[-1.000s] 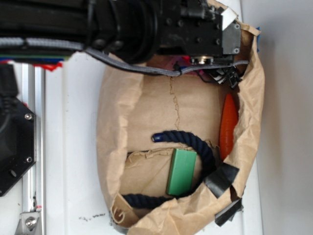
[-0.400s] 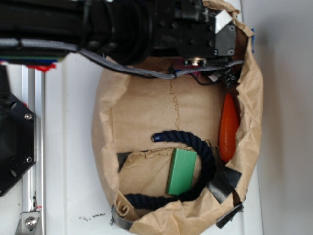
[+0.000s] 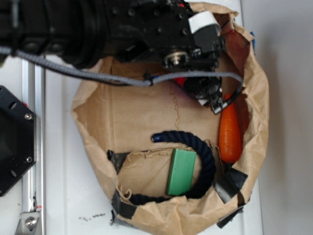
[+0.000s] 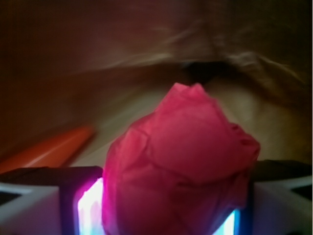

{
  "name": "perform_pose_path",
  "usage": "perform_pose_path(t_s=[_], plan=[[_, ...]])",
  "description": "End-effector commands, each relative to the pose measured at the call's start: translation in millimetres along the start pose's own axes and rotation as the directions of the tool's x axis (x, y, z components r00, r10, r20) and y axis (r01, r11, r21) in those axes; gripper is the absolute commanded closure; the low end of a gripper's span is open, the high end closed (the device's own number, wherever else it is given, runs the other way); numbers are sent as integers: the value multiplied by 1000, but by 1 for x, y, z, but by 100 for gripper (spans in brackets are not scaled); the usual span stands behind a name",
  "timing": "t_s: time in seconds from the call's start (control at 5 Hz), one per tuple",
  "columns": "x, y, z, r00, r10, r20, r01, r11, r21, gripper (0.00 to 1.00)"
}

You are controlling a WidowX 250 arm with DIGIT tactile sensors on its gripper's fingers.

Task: Grab the red paper.

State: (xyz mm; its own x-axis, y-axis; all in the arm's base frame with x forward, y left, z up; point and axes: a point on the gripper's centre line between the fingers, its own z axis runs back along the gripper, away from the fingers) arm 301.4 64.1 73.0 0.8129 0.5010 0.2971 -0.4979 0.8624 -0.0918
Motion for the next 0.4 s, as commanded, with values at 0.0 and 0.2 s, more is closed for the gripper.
perform_pose_path(t_s=[0.0, 0.2], plan=[[18, -40, 65, 969, -176, -171, 132, 961, -244, 100], [7, -40, 80, 937, -235, -257, 162, 947, -277, 100]])
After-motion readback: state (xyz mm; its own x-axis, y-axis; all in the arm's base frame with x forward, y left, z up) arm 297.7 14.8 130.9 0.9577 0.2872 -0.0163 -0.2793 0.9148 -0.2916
